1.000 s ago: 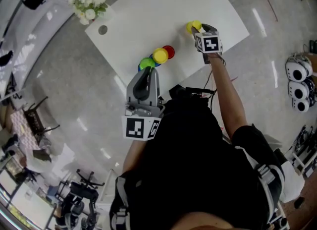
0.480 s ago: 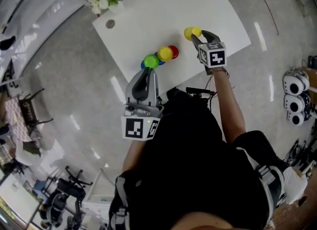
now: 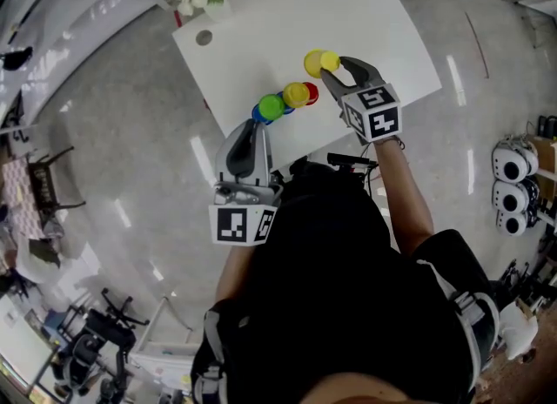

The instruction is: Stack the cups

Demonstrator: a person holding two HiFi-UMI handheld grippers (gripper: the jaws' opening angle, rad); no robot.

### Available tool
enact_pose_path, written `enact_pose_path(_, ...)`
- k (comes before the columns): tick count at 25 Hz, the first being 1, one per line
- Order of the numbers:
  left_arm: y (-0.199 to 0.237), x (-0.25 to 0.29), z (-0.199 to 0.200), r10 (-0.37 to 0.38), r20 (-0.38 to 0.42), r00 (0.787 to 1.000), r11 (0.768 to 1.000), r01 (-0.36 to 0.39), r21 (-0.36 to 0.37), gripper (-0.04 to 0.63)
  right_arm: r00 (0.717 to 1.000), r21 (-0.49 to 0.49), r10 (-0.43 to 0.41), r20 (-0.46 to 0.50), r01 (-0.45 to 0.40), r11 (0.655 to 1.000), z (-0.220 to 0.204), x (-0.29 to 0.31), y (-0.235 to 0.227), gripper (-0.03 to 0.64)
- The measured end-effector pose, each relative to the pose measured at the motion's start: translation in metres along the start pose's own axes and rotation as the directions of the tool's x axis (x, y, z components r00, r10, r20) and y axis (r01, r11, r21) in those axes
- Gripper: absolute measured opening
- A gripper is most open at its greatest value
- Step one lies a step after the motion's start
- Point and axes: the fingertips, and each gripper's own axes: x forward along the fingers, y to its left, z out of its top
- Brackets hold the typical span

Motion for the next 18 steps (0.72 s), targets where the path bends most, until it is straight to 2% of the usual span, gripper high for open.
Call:
enact_pose_path(7,0.008,-0.011,0.008,0.024,0.026,0.999,1.000,-0.024,0.001,0.051,0.990,-0.114,0.138,-0.014,-0.138,0.984,0.020,-0.011,0.062,0.216)
enact_pose_path(13,0.018,-0.018,0.008,0.051,0.031,0.998,0.999,-0.051,-0.005,0.051,0.982,-0.208,0.170,-0.083,-0.184,0.961,0.008,0.001,0.091,0.216)
enact_pose_path(18,0.025,-0.017,0.008,0.057,0.034,0.998,0.998,-0.056,-0.007,0.051,0.971,-0.221,0.194,-0.142,-0.222,0.950,-0.010,0.012,0.105,0.216)
